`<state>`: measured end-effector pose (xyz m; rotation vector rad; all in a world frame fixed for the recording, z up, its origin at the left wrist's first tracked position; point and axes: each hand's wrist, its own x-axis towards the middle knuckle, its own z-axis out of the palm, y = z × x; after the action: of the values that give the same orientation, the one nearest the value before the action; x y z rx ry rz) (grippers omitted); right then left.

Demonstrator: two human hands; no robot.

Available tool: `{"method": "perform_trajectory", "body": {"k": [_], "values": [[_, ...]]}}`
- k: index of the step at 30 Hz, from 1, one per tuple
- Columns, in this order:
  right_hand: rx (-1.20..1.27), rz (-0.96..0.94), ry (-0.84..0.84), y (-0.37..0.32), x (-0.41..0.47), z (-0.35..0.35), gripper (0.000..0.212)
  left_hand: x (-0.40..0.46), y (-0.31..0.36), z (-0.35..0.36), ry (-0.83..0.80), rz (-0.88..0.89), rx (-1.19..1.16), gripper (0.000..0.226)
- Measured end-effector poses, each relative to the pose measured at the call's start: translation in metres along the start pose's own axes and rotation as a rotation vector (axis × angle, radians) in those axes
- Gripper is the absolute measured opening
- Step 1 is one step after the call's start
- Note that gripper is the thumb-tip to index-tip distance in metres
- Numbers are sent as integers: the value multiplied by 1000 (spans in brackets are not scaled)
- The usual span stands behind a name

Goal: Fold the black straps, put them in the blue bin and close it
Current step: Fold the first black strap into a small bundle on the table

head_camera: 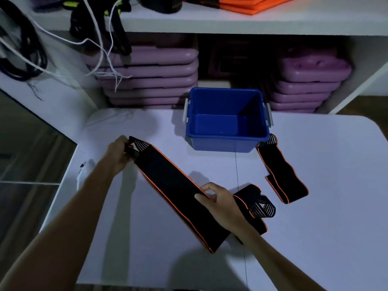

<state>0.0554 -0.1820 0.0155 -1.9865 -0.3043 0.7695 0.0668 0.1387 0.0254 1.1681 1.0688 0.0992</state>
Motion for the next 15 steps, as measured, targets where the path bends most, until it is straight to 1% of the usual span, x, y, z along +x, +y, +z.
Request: {"method": "perform_trajectory", "body": {"k": [3, 4, 6, 8, 10, 12, 13, 15], "values": [[-263, -33, 72, 13, 7, 16, 19, 25, -22, -1, 91, 57, 328, 19], [-344, -50, 83, 19, 9, 22, 23, 32, -30, -2, 113, 75, 461, 22], [-510, -72, 51, 31, 9, 30, 33, 35, -45, -4, 171, 129, 632, 33], [-691, -105, 32, 41, 6, 35, 46, 21, -54, -5, 281, 269, 775, 37], [-829, -145, 73, 45, 2, 36, 58, 12, -61, -5, 296, 444, 868, 31], [-933, -156, 56, 45, -4, 38, 75, 10, -65, -4, 247, 578, 935, 25], [-987, -159, 40, 46, -7, 40, 86, 10, -65, -3, 233, 620, 971, 26], [-1079, -152, -15, 50, -13, 46, 103, 7, -62, 1, 258, 612, 987, 33]]}}
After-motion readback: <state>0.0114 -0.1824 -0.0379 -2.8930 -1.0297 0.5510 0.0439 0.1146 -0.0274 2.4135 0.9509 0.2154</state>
